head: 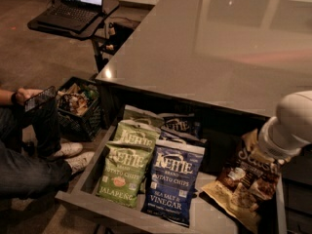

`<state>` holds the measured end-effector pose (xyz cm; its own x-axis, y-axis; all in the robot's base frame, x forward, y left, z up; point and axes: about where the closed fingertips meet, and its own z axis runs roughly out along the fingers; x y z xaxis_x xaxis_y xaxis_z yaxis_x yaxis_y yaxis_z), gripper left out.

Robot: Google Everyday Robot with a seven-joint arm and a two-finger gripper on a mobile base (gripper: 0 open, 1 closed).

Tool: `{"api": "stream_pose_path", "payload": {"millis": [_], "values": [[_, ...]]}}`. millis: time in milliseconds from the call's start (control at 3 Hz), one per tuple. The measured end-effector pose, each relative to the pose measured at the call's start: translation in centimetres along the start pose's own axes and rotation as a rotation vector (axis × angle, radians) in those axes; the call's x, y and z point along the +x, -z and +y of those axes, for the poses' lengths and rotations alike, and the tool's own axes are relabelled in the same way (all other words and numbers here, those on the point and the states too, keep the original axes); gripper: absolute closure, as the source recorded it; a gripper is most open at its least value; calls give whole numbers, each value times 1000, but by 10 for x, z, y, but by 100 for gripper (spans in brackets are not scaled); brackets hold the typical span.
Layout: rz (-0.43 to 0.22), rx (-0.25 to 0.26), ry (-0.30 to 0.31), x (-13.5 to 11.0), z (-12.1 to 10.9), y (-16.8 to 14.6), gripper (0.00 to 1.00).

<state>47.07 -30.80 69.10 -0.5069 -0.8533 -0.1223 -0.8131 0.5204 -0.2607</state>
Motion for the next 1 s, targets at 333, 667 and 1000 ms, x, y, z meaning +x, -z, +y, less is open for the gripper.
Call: {"api": "stream_pose_path", "payload": {"millis": [333, 667, 1000], "values": [[20, -10, -111, 25, 12, 38, 100], [45, 19, -198, 42, 23, 67, 100], [49, 80, -232, 41, 13, 91, 100]]}}
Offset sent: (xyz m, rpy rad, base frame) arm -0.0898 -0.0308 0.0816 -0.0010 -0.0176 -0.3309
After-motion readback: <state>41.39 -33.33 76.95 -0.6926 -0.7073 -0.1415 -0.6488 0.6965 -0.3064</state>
